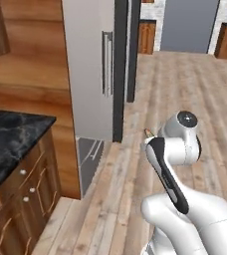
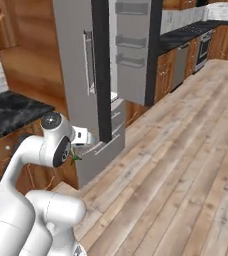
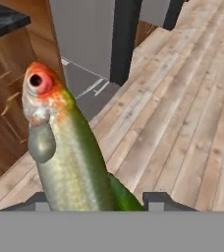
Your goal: Place the fish on the counter behind the older fish on the same shelf of the fridge to maintain FIFO order. Close the fridge door when finished.
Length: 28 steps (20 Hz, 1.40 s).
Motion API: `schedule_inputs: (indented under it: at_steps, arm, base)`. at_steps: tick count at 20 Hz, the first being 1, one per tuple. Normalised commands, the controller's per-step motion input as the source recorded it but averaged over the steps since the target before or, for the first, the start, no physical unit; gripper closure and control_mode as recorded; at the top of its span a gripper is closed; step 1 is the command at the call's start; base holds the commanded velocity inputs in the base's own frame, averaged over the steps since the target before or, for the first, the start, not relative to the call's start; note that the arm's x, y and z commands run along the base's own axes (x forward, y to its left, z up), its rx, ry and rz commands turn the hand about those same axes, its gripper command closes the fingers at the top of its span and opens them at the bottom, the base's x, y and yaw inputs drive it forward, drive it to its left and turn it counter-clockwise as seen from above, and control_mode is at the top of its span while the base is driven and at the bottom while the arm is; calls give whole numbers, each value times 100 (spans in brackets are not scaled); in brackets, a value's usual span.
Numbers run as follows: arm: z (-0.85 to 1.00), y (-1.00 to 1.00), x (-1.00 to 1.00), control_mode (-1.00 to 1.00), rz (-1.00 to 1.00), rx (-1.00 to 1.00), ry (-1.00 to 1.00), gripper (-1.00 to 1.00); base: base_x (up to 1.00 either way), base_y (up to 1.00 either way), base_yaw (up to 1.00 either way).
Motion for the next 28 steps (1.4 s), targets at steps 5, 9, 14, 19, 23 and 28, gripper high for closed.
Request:
schedule_inputs:
  at_steps: [5,9,14,19,23,28]
  arm:
    - [0,0,0,100,0,0,0,100]
    - [0,0,0,100,0,0,0,100]
    - [0,0,0,100,0,0,0,100]
    - [0,0,0,100,0,0,0,100]
    - [0,0,0,100,0,0,0,100]
    - [0,0,0,100,0,0,0,100]
  base:
    - [68,-80,-35]
    - [77,-61,-23]
    - [95,-47,-10]
    - [91,-56,5]
    - [54,-33,36]
    - [42,-37,47]
